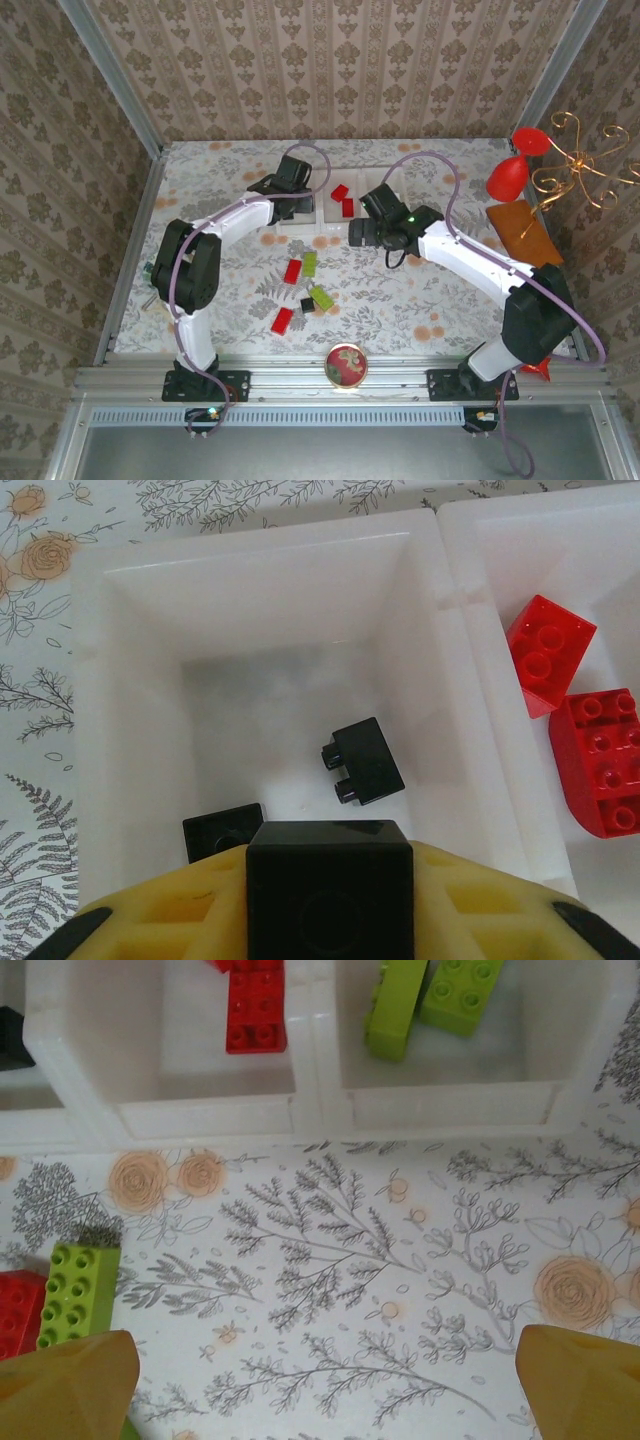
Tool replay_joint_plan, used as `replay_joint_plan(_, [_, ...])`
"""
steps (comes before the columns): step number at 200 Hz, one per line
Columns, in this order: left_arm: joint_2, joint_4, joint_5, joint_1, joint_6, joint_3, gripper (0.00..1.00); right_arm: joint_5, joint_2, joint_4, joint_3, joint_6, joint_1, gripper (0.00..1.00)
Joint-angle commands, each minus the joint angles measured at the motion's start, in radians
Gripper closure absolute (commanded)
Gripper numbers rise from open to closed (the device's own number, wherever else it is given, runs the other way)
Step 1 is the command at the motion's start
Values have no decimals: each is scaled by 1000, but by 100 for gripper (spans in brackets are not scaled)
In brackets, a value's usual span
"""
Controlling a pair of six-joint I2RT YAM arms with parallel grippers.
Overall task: Sort the legos into containers by color
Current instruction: Place the lego in the container.
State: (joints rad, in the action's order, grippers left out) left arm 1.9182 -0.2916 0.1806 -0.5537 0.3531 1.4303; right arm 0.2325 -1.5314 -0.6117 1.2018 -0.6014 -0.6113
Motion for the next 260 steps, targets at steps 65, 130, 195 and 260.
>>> replay_joint_plan(65, [-124,14,11,11,3,-39,43,17,-50,-104,86,-81,-105,5])
replay_joint_plan(130, [-359,51,59,26,39,-233,20,7,-116,-161,179,-115,-208,12])
replay_joint_plan(195, [-675,143,173,37,90,-556,0,-59,-261,-153,277,-121,-296,16])
replay_joint_plan(260, [-903,90,257,81,175,-771,0,-122,-420,-146,392,-107,-359,22])
